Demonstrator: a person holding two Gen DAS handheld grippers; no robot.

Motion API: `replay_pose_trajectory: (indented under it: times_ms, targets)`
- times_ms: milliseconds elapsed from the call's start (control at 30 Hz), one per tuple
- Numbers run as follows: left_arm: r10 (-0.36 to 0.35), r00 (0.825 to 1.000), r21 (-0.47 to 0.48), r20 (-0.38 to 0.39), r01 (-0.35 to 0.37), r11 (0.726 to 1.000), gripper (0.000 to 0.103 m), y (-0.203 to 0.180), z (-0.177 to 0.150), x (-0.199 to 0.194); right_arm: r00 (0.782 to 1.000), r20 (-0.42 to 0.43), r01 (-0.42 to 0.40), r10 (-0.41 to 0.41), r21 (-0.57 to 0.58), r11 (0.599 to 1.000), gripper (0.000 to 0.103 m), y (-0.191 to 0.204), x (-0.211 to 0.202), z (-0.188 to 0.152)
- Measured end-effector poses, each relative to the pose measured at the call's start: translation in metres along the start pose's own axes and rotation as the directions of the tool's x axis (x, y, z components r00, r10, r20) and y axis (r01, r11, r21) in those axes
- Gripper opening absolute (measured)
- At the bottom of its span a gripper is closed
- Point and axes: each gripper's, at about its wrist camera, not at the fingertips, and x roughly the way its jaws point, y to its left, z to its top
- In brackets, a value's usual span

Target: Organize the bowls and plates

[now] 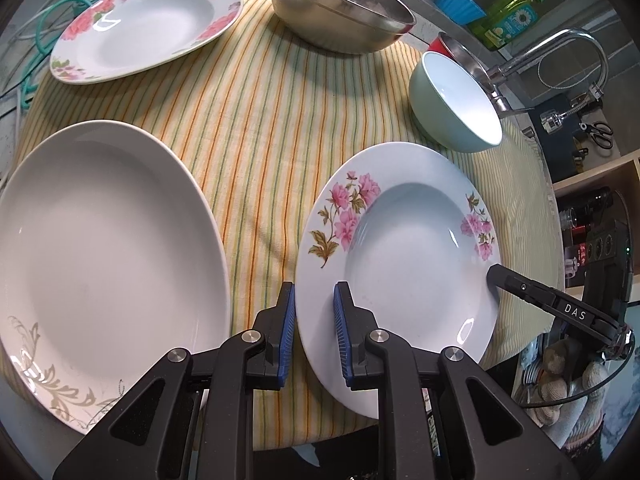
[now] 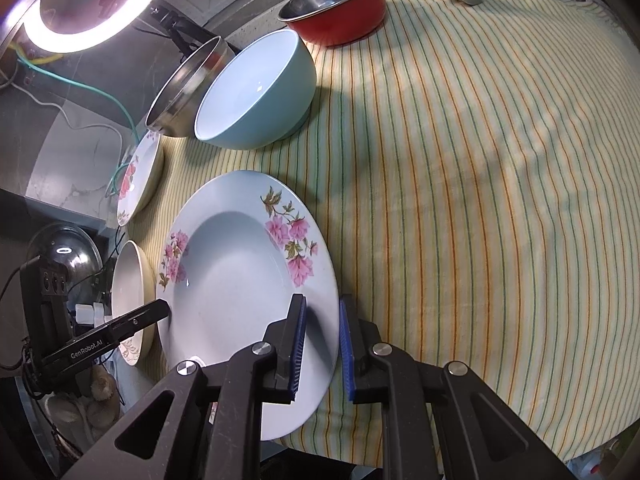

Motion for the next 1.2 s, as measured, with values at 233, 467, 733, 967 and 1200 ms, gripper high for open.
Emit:
replay_pose_trajectory:
  times_ms: [233,467,733,967,1200]
  targets:
    - [0.002,1.0,-0.001,-0.002,-0.002,1.0,0.017,0.001,-0.002,-0.001,1.0,-0.006,0.003,-0.004,-0.008,1.0,0.015,0.001,0.001,0.0]
    - [0.002,1.0,0.001,-0.008,-0.002,1.0,0.017,0.005,-0.004,-0.002,1.0,-0.011,0.003,-0.003,-0.025,1.0,0.015,0.004,0.003,-0.001]
    - [0.005,1.0,-0.001,-0.003,-0.005,1.0,0.017,0.005,-0.004,-0.002,1.0,-0.014,0.008,-0.009,-0.026,1.0,0.016,0.005,0.005,0.0]
    - [0.019,1.0,0.008,0.011,-0.019,1.0,0.017,0.004,-0.006,-0.006,0.999,-0.005,0.032,-0.032,-0.036,0.999,0.017,0.009,0.006,0.001]
    - [0.021,0.999,-0.005,0.034,-0.021,1.0,0.017,0.013,-0.008,-0.017,0.998,0.021,0.068,-0.067,-0.029,0.997,0.023,0.01,-0.003,-0.001]
